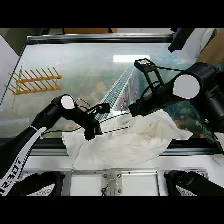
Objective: Fold the clothes and pants, and hang the long-sleeved shirts on hangers.
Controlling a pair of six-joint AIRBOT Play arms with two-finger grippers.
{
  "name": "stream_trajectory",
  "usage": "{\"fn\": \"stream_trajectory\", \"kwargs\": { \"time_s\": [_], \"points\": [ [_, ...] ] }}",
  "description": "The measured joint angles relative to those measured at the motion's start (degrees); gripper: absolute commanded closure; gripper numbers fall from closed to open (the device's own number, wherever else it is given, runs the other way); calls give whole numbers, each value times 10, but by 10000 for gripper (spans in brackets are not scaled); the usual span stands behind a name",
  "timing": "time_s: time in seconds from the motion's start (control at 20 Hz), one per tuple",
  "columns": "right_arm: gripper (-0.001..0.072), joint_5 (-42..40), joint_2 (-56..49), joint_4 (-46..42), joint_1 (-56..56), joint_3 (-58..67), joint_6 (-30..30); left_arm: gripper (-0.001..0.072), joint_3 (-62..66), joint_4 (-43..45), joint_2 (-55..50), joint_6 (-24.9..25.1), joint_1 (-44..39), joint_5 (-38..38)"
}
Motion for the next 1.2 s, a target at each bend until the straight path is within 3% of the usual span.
{"fn": "stream_trajectory", "kwargs": {
  "time_s": [0.45,1.1,1.15,1.2],
  "points": [
    [703,-51,-21,26,57,6,11,699,0,-12,-2,0,-4,13],
    [685,-63,-30,54,66,6,10,698,0,-12,-2,0,-4,15],
    [555,-63,-30,55,66,6,10,698,0,-12,-2,0,-4,15],
    [326,-63,-30,58,66,6,10,698,0,-12,-2,-1,-4,15]
  ]
}}
